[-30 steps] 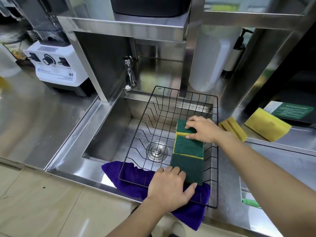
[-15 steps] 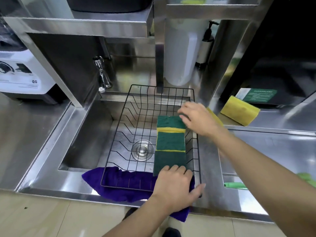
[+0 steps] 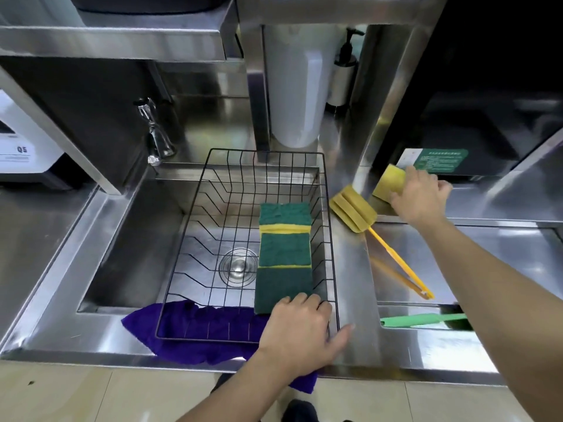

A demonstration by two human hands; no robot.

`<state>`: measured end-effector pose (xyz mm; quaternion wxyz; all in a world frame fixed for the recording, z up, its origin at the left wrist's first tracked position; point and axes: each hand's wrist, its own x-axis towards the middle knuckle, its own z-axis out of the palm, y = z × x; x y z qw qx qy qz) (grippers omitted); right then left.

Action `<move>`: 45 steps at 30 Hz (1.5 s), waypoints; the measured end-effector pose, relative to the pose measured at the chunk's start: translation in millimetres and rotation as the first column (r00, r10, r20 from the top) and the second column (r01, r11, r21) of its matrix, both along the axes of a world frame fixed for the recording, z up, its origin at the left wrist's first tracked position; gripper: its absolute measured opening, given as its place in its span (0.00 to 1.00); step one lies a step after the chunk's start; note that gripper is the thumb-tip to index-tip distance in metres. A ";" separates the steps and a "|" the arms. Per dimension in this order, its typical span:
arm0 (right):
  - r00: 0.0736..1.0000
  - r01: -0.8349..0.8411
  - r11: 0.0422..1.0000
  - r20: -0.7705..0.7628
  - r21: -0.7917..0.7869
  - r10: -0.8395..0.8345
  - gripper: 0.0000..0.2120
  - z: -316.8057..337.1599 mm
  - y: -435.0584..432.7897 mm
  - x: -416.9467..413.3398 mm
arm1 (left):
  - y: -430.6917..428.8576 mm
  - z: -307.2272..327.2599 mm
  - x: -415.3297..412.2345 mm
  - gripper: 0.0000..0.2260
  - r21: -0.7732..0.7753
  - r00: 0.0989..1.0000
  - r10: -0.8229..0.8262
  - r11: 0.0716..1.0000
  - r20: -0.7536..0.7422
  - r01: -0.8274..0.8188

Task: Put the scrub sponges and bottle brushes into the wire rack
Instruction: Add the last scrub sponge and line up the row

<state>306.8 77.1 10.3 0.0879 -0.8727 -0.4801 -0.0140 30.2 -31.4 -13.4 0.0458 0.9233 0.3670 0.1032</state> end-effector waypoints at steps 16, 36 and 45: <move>0.847 -0.199 0.933 -0.427 0.300 0.318 0.27 65.3 29.0 -82.3 | 0.7 1.5 -4.1 0.20 -0.069 0.996 0.022 0.997 0.090 -0.016; 0.735 -0.559 0.810 -0.346 0.178 0.584 0.26 24.5 88.2 -139.3 | 9.2 -0.6 -21.7 0.18 -0.127 0.967 0.205 0.974 0.152 -0.186; 0.714 -0.646 0.763 -0.365 -0.016 0.597 0.34 -2.7 91.5 -141.6 | 7.6 3.0 -23.3 0.17 -0.130 0.969 0.185 0.978 0.164 -0.165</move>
